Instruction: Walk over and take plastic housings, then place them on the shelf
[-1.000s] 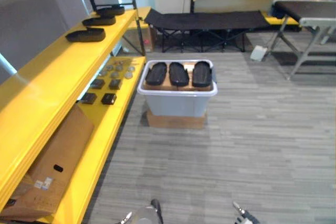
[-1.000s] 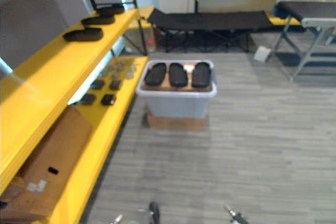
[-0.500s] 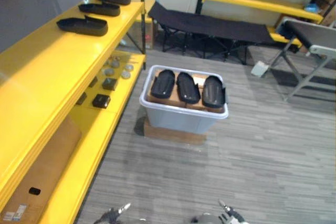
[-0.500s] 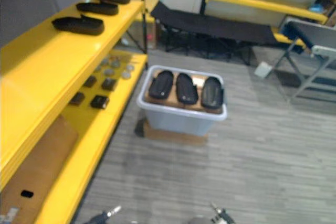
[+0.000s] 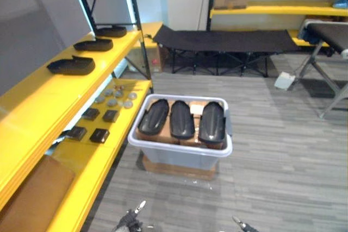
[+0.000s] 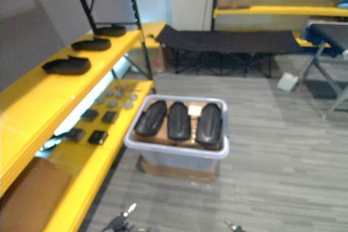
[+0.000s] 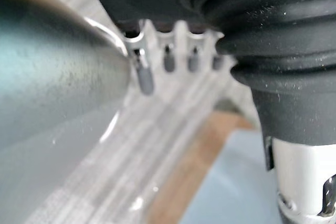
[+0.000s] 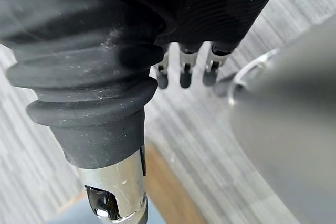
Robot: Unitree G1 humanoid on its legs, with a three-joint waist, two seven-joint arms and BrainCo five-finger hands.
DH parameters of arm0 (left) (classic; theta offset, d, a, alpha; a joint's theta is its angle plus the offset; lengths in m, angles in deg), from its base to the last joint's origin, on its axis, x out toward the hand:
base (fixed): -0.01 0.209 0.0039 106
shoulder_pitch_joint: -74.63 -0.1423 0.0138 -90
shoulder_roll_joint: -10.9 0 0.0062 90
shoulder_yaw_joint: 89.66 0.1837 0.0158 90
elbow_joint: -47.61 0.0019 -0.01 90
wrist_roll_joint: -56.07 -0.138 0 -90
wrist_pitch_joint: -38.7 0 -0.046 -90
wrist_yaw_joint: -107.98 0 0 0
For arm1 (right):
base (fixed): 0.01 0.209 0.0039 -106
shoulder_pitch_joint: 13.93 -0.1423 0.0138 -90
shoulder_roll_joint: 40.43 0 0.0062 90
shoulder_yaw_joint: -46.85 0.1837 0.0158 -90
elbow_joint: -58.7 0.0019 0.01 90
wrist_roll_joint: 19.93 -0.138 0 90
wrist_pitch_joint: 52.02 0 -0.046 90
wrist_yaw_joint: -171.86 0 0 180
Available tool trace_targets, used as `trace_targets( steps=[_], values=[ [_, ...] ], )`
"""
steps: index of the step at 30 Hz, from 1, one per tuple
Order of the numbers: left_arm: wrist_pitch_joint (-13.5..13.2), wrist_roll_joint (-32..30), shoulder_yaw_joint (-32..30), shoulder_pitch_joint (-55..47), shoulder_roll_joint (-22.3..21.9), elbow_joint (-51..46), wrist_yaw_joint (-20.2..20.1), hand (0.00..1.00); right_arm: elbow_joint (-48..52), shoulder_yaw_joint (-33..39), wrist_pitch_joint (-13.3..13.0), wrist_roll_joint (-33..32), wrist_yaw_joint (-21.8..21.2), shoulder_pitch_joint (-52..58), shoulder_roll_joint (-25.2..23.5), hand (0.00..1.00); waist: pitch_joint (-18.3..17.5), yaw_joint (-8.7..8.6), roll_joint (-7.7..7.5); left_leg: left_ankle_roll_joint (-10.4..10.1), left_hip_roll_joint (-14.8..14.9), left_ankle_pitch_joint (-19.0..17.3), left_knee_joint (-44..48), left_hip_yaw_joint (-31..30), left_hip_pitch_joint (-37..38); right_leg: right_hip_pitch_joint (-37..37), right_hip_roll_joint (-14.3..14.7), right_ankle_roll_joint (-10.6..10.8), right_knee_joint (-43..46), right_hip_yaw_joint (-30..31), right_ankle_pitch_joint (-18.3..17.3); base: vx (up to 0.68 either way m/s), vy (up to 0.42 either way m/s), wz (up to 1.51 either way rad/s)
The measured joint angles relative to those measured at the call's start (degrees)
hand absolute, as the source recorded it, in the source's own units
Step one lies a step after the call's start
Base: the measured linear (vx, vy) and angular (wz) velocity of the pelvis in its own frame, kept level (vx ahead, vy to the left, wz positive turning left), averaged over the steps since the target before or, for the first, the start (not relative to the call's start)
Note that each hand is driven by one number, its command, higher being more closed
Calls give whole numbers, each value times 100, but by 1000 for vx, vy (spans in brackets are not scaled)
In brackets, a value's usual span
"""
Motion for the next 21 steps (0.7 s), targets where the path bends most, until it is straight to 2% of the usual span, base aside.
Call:
trace_targets(
  steps=[1, 2, 4, 6, 7, 8, 9, 11, 12, 13, 14, 16, 17, 18, 20, 21],
  values=[
    [-9, -1, -89, -20, 21, -11, 2, 0, 0, 21, -39, 0, -10, 59, -5, 0, 25, 50, -67, 68, -210, 475, -325, -156, 35, 48, -82, 76, -31, 32, 1, 209, 160, 10],
    [-10, -102, -273, -82, 59, 21, -10, 0, 31, -21, -135, 41, -53, 172, -35, 0, 10, 82, -194, 151, -408, 696, -539, -182, 138, 105, -225, 251, -81, 22, -15, 218, 171, 8],
    [-67, -246, -403, -64, 138, -2, -21, 0, 92, -64, -294, 194, -104, 190, -178, 0, 24, 106, -313, 233, -532, 656, -541, -85, 165, 126, -356, 341, -111, 27, 27, 185, 136, -1],
    [-139, -422, -427, -23, 274, 4, 17, 0, 137, -393, -591, 512, -303, 94, -337, 0, 94, 151, -521, 302, -706, 598, -588, 33, 205, 109, -529, 445, -138, 88, 69, 142, 152, -17],
    [-143, -446, -420, -19, 289, 8, 18, 0, 167, -488, -660, 599, -375, 81, -354, 0, 70, 159, -558, 322, -755, 587, -628, 52, 207, 79, -575, 474, -142, 109, 68, 106, 150, -7],
    [-232, -385, -247, -7, 346, 40, 65, 0, 213, -829, -994, 977, -650, 30, -357, 0, 43, 159, -601, 353, -872, 604, -758, 54, 259, 70, -660, 522, -156, 114, 65, 116, 142, -2],
    [-272, -353, -121, -5, 381, 40, 92, 0, 263, -1105, -1179, 1166, -786, 45, -332, 0, 36, 158, -612, 378, -926, 619, -836, 52, 299, 76, -705, 552, -161, 108, 67, 113, 135, 4],
    [-347, -345, 304, 12, 548, -5, 184, 0, 802, -2890, -1898, 1994, -1113, 25, -151, 0, 9, 154, -669, 457, -1093, 670, -984, -12, 221, 4, -816, 640, -219, -7, 96, 72, 97, 16],
    [-372, -348, 427, 34, 569, -3, 199, 0, 1090, -3407, -2085, 2197, -1158, 14, -72, 0, 2, 155, -679, 480, -1121, 685, -985, -56, 147, -45, -820, 664, -226, -37, 111, 53, 73, 32],
    [-400, -349, 646, 79, 626, -15, 207, 0, 1761, -4295, -2368, 2449, -1261, -79, 86, 0, 4, 168, -709, 510, -1143, 704, -969, -129, -17, -149, -835, 703, -225, -124, 151, 26, 40, 37],
    [-402, -359, 816, 153, 703, -5, 201, 0, 2499, -4981, -2485, 2497, -1258, -237, 164, 0, 26, 217, -759, 522, -1136, 712, -946, -223, -147, -224, -812, 699, -224, -207, 214, 16, 26, 37],
    [-452, -366, 930, 197, 748, -31, 181, 0, 3670, -5470, -2478, 2400, -1154, -451, 207, 0, 48, 302, -802, 546, -1058, 731, -960, -281, -222, -303, -724, 653, -226, -246, 404, 10, 31, 15],
    [-516, -406, 931, 198, 757, -52, 181, 0, 4384, -5549, -2425, 2188, -928, -607, 163, 0, 53, 389, -807, 547, -983, 732, -963, -262, -214, -321, -646, 597, -241, -232, 585, 8, 49, -3],
    [-533, -431, 933, 192, 762, -53, 180, 0, 4681, -5502, -2376, 2029, -777, -695, 145, 0, 53, 395, -809, 549, -958, 733, -962, -263, -205, -322, -618, 554, -257, -221, 668, -3, 82, -7],
    [-694, -469, 1042, 132, 850, -57, 167, 0, 5323, -4682, -2196, 1426, -79, -1118, 62, 0, 78, 393, -826, 585, -989, 756, -958, -232, -199, -328, -638, 531, -307, -170, 879, -17, 108, -3],
    [-736, -471, 1089, 125, 885, -57, 156, 0, 5361, -4367, -2133, 1266, 112, -1245, 43, 0, 89, 392, -842, 593, -1005, 761, -954, -217, -199, -331, -654, 527, -317, -167, 913, -37, 112, -10]
  ],
)
